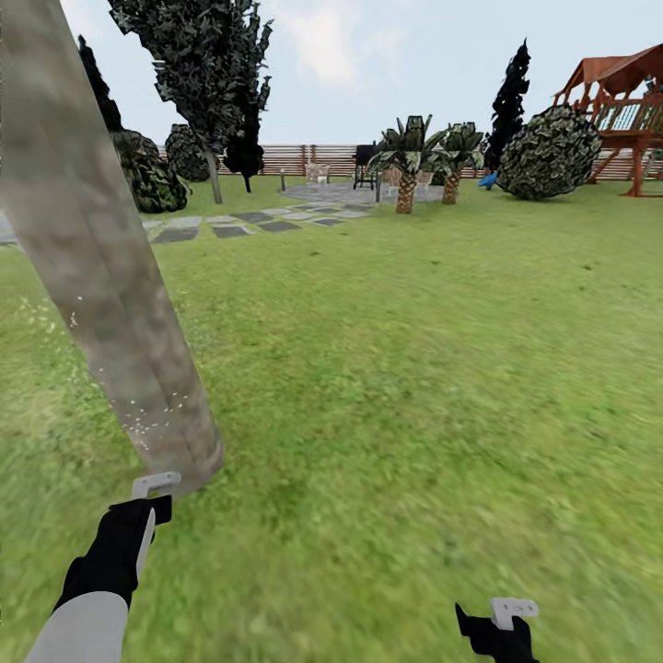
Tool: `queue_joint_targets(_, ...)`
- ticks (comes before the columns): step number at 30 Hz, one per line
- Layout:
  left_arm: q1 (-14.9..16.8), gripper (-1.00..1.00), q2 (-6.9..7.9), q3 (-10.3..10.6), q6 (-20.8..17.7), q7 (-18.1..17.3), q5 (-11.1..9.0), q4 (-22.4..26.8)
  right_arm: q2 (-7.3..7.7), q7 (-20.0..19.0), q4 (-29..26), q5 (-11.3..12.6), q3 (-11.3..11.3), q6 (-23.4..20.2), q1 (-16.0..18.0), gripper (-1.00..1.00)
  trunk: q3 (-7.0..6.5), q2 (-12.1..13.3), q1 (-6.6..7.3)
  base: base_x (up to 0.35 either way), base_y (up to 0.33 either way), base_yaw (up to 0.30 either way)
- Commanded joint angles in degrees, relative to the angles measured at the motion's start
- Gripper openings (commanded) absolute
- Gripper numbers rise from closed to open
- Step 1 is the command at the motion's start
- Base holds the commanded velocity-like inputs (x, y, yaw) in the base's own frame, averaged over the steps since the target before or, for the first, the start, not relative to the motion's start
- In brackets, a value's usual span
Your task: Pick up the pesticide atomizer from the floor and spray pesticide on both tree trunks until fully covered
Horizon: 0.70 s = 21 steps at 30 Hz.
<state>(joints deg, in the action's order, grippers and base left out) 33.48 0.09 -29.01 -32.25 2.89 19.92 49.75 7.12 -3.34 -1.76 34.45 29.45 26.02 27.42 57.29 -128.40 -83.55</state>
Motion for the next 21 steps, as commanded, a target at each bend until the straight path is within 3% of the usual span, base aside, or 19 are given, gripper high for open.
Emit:
queue_joint_targets(1, 0.0, -1.0, 0.0, 0.0, 0.0, 0.0, 0.0, 0.0, 0.0, 0.0, 0.0, 0.0, 0.0, 0.0, 0.0, 1.0, 0.0, 0.0, 0.0, 0.145, -0.268, 0.152)
queue_joint_targets(8, 0.0, -1.0, 0.06, -0.2, 0.0, 0.0, 0.0, 0.1, 0.0, 0.0, 0.0, 0.0, 0.0, 0.0, 0.0, 1.0, 0.0, 0.0, 0.0, 0.151, -0.268, 0.045)
queue_joint_targets(21, 0.0, -1.0, 0.09, -0.2, 0.0, 0.0, 0.0, 0.5, -0.35, 0.0, 0.0, 0.0, 0.0, 0.0, 0.0, 1.0, 0.0, 0.0, 0.0, 0.114, -0.269, 0.269)
